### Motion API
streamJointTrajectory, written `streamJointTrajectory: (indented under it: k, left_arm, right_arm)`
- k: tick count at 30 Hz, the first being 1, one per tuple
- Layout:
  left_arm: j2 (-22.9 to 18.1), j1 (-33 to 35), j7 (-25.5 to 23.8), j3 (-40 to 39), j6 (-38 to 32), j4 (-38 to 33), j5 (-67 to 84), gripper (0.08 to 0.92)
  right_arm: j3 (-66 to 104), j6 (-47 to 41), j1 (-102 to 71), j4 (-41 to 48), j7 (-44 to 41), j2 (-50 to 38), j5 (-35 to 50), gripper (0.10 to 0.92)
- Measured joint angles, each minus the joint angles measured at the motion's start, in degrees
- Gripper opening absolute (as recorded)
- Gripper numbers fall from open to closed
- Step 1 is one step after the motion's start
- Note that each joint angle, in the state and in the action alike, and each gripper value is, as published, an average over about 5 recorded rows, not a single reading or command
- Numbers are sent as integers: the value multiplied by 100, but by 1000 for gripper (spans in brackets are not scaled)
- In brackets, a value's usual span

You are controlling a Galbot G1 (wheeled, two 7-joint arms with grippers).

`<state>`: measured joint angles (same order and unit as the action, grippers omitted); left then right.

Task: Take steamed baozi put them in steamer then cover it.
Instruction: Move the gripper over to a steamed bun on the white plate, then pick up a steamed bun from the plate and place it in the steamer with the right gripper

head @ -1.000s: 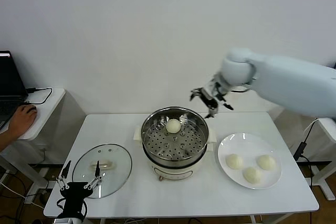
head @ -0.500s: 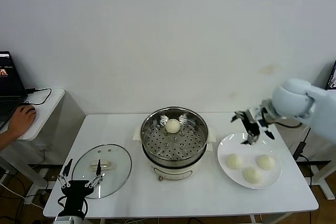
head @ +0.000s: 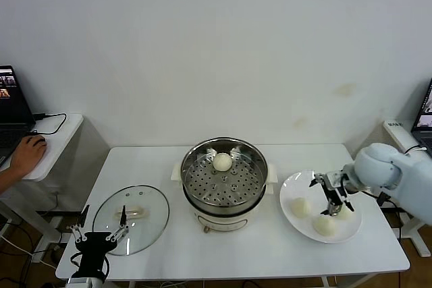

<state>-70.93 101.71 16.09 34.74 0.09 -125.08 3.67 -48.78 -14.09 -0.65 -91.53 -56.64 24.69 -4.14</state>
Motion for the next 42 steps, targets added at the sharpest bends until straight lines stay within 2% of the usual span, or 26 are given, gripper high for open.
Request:
streamJointTrajectory:
  k: [13,23,35,42]
  left_arm:
    - [-46,-35,-5,42,5,119,-12,823]
    - [-61,-46,-5,59,-22,200,-15,823]
    - [-72,-53,-2,34,-25,208,-23,823]
    - [-73,-23,-1,43,-26,155,-24,823]
  right_arm:
    - [598,135,-693,1048,73,861,-290,822]
    - [706,98,-873,1501,71,1357,-412,820]
    - [783,19,-930,1603,42,1473,-447,612]
    - [698,-21,-801,1516,-15,1370,-369,578]
